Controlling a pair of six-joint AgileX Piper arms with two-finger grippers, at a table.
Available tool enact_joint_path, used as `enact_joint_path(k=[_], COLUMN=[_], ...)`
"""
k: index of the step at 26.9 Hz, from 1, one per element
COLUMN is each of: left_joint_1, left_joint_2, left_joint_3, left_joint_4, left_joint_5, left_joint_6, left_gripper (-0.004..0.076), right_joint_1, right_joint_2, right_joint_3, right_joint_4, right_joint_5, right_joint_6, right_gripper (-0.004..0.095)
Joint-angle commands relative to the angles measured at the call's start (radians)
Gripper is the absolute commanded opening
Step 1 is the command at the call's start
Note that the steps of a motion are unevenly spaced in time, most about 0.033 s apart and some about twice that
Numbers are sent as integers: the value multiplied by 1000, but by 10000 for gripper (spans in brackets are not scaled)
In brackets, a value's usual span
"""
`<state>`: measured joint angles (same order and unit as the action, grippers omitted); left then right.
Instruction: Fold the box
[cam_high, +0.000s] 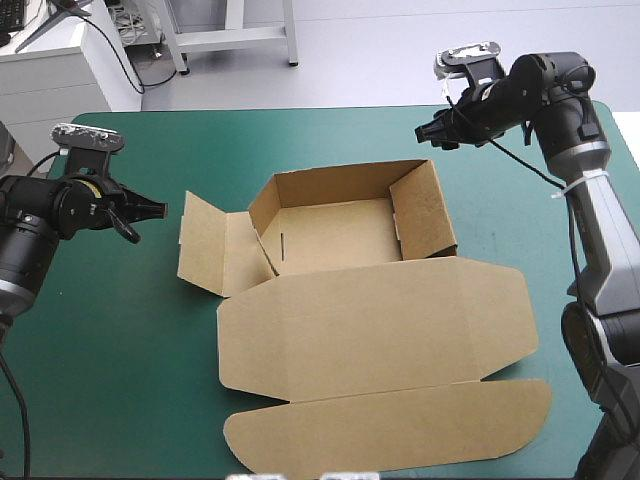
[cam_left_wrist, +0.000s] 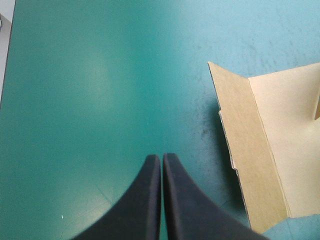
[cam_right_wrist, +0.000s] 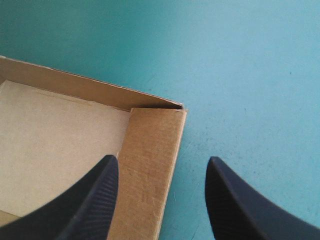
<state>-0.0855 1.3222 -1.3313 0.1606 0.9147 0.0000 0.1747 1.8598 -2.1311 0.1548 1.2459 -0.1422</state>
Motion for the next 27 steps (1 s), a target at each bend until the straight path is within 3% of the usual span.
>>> enact_joint_path(k=[1, 13, 17, 22, 24, 25, 26, 27], left_joint_1=[0, 0, 0, 0, 0, 0, 0, 0], left_joint_2=[-31, -29, -29, -29, -29, -29, -29, -29], left_joint_3=[-26, -26, -26, -26, -26, -26, -26, -26], left_joint_4=[0, -5, -6, -6, -6, -6, -6, -6], left_joint_5=[-29, 21, 29, 40, 45, 47, 47, 49], left_joint_6=[0, 0, 0, 0, 0, 0, 0, 0], left_gripper=[0, 0, 0, 0, 0, 0, 0, -1], right_joint_1=[-6, -6, -6, -6, -6, -6, -6, -6], right_joint_2=[-51, 52, 92, 137, 137, 137, 137, 137], right_joint_3=[-16, 205, 267, 287, 287, 287, 287, 287], right_joint_4=[-36, -45, 40, 56, 54, 50, 47, 47], right_joint_5=[4, 4, 4, 4, 4, 4, 4, 4], right_joint_6=[104, 92, 69, 54, 54, 49, 39, 39], right_gripper=[496, 496, 496, 494, 432, 360, 219, 158])
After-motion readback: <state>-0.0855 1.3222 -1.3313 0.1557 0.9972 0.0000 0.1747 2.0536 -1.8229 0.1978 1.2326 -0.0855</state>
